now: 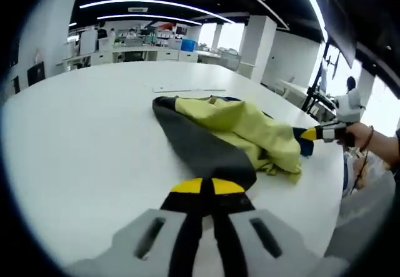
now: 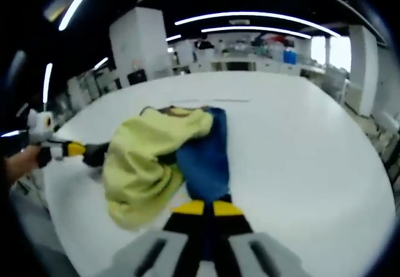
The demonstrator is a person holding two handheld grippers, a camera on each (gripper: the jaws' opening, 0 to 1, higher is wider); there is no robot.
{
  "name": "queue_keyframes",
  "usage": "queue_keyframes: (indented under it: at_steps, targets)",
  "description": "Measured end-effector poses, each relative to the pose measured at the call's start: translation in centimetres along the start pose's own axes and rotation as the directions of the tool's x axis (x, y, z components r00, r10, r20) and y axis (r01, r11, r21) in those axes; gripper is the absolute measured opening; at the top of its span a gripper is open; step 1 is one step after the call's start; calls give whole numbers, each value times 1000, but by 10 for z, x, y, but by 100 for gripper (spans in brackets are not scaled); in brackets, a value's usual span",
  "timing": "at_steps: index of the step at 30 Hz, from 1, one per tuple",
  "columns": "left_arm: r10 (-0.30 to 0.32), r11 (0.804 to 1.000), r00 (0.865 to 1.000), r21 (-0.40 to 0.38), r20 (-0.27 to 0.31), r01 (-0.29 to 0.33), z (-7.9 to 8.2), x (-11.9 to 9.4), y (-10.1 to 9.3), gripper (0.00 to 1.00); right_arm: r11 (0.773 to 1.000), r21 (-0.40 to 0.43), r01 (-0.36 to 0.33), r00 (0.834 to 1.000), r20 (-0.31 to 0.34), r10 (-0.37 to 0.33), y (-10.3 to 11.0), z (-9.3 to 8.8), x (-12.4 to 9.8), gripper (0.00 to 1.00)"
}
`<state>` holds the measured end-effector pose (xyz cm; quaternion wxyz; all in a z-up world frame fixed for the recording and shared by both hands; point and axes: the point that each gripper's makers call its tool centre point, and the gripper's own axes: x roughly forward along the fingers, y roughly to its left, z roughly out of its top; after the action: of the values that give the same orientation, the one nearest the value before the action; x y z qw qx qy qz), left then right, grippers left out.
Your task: Fold the garment on the visible template until the final outline fits inside the template.
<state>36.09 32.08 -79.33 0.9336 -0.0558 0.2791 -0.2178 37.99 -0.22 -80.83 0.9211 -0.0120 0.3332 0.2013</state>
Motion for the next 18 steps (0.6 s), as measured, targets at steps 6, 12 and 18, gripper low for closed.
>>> queue_keyframes:
  at_steps: [6, 12, 18]
  targets:
    - [73, 997, 997, -22, 1, -73, -1, -10, 23, 0, 998, -46, 31, 999, -15, -32, -24, 4, -2, 0]
    - [150, 989, 989, -16, -14, -150, -1, -15, 52, 1, 995, -65, 73, 997, -20, -74, -47, 13, -1, 0]
    - [215, 977, 975, 0, -58, -215, -5, -17, 76, 1, 991, -77, 110, 992, -50, -114, -76, 20, 5, 0]
